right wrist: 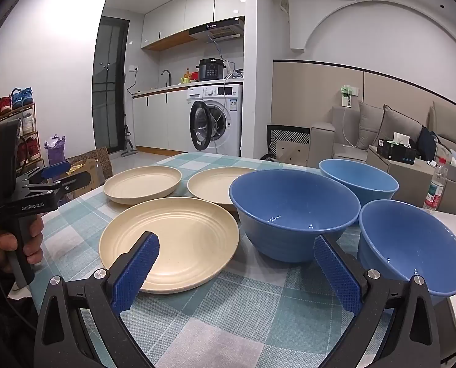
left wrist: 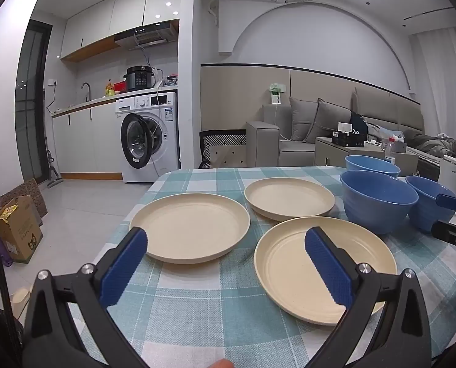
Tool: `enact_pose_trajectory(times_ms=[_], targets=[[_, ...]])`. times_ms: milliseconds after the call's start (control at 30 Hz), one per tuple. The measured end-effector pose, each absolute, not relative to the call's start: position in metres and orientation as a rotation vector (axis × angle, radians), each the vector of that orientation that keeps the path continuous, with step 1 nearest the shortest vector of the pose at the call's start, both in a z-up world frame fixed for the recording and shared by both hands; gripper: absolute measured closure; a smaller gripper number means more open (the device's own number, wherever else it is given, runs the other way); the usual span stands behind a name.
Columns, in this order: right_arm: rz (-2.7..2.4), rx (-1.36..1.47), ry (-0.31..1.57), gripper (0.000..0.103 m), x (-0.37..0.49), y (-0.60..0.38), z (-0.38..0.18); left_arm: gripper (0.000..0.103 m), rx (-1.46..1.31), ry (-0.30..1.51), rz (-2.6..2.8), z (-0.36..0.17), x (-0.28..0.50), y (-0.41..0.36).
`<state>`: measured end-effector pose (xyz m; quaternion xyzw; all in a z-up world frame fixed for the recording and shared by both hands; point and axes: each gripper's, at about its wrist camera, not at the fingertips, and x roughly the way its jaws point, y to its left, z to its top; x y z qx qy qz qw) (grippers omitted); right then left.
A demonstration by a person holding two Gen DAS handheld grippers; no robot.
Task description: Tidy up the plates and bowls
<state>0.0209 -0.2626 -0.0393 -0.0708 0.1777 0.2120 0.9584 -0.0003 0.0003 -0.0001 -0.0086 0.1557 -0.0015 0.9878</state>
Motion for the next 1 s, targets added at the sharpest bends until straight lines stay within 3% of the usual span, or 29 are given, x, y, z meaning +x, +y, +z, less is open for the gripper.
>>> enact_pose_trajectory(times_ms=[1000], targets=[[0.430, -0.143, 0.354, 0.000, 0.021, -0.263, -0.040, 0.000, -0.024, 0.353, -0.005, -0.005, 0.005, 0.002]])
